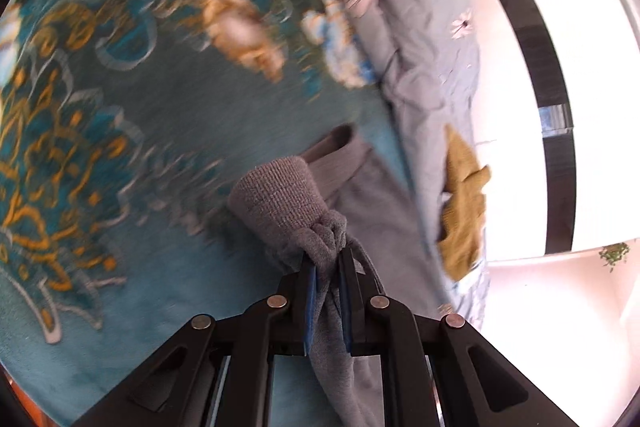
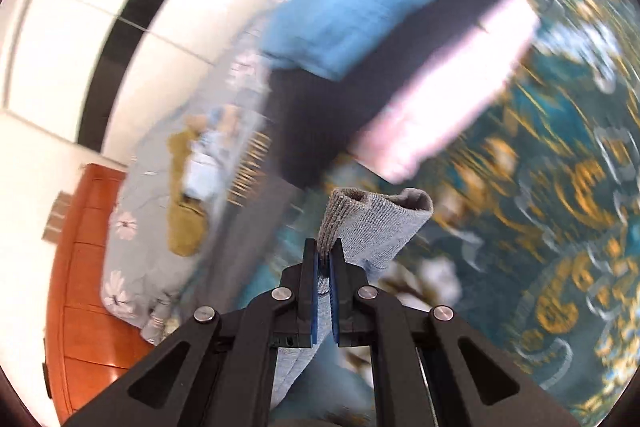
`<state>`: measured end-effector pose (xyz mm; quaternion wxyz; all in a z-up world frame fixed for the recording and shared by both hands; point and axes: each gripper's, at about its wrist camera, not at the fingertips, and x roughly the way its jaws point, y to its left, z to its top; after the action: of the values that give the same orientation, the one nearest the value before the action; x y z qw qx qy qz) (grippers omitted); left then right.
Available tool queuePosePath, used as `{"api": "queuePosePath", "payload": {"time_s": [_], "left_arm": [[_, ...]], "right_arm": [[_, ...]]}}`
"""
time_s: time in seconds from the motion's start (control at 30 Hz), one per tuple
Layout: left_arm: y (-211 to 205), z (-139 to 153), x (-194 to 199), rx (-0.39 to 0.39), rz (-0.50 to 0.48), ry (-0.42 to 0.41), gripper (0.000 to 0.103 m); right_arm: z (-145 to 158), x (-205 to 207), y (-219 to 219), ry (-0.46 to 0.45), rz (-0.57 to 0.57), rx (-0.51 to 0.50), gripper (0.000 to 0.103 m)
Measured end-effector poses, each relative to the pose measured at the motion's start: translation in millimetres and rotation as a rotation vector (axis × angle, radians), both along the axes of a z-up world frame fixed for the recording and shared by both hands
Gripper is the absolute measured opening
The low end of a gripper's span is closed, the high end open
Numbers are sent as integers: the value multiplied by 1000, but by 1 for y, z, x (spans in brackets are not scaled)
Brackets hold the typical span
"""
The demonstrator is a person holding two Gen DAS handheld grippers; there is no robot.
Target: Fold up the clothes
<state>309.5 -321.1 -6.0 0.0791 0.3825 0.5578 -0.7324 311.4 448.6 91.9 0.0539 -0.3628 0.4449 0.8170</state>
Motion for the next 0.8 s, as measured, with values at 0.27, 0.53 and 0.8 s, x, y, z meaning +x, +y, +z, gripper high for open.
{"api": "queuePosePath", "payload": {"time_s": [0.27,0.53,0.8], "left_arm": [[-9,21,-55,34,14,6,11],[-13,-6,-128,43,0,-74,14],[-15,-32,-196,26,-20,-144,15]], "right_arm": [[65,-89,-6,38,19,66,4],[60,-213,-7,-76,2,141,4],[28,-311,-17,-174,0,220,5]]}}
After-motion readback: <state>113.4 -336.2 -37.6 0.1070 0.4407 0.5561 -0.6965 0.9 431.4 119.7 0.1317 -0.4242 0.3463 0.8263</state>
